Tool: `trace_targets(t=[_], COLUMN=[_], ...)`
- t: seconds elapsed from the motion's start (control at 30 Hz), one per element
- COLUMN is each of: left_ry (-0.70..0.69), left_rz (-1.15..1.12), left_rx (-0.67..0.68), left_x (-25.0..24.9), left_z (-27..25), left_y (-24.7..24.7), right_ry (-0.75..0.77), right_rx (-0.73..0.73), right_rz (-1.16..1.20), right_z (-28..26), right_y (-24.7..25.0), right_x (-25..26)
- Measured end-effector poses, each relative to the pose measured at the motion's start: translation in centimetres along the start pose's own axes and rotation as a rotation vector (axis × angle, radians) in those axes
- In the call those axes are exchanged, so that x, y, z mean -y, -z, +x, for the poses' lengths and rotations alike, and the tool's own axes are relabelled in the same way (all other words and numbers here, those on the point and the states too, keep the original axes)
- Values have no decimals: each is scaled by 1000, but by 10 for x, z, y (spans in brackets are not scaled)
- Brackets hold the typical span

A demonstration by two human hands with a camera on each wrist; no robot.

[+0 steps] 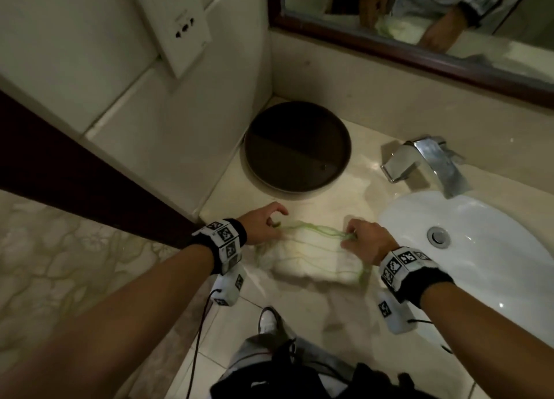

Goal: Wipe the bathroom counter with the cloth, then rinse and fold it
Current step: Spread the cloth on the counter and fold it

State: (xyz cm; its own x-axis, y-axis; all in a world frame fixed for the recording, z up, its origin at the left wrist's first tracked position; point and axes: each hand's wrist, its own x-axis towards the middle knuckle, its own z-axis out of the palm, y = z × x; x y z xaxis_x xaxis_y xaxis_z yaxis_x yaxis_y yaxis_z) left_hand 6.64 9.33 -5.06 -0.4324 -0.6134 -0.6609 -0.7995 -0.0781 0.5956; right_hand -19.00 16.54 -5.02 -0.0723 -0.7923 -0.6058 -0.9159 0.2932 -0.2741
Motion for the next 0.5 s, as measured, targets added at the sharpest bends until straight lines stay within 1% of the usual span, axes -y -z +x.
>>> trace_targets(t=[0.07, 0.13, 0.23, 0.33, 0.5], left_ry=[-39, -55, -23, 9, 56], left_rz=[99, 161, 109, -1, -144], left_rx=[74, 71, -12, -44, -275], left_x=[-4, -6, -1, 8, 9], left_z=[-1, -2, -5, -4, 7], left_y=[2, 6, 11, 12, 0], right_ry=[34, 69, 82, 67, 86], right_rx=[-19, -33, -43, -48, -53], right_rz=[0, -27, -57, -40, -37], right_z=[-1, -4, -8, -9, -11], right_y=[-3, -5, -3, 0, -3], right_x=[-3, -5, -11, -21, -19])
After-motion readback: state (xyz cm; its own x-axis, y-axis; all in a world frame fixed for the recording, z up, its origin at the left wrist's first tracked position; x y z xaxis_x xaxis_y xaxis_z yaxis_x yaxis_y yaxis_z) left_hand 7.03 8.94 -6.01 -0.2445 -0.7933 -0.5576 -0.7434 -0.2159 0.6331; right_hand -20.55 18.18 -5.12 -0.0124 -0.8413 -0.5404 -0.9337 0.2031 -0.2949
